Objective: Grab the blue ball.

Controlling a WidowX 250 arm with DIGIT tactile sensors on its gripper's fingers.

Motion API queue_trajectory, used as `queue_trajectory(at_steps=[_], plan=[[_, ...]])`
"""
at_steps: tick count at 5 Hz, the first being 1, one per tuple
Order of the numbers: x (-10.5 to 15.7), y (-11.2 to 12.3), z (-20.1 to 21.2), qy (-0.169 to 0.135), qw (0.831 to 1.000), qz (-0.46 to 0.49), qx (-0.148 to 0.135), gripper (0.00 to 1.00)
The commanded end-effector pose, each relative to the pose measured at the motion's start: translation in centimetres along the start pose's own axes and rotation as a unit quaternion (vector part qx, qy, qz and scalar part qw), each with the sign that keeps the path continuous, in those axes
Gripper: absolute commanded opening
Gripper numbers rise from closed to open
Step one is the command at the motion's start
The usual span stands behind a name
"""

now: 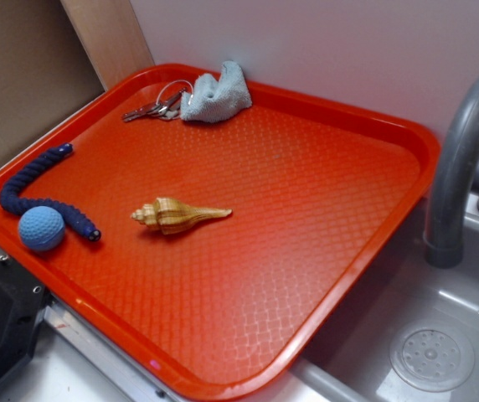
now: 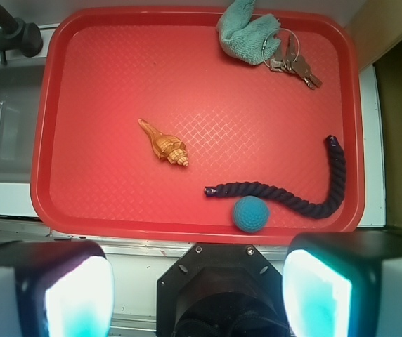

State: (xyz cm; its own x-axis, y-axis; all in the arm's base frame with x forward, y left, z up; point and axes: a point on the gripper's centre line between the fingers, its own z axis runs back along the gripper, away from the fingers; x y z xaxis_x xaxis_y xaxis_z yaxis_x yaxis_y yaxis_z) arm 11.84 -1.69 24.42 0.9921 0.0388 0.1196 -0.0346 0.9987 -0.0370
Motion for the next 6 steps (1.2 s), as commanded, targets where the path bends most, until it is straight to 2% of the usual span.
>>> queue_trajectory(at_steps=[1,2,3,4,5,6], plan=[[0.0,0.0,0.0,0.0,1.0,0.0,0.0,1.0],[0.5,3.2,-5.0,0.015,1.0,0.014,-0.006,1.0],[0.3,5.9,-8.1,0.007,1.0,0.026,-0.008,1.0],[0.4,8.0,-13.1,0.026,0.999,0.047,0.0,1.0],[-0.2,7.2,-16.9,0.052,0.998,0.017,0.01,1.0],[-0.9,6.3,-19.4,0.063,0.998,-0.014,0.001,1.0]])
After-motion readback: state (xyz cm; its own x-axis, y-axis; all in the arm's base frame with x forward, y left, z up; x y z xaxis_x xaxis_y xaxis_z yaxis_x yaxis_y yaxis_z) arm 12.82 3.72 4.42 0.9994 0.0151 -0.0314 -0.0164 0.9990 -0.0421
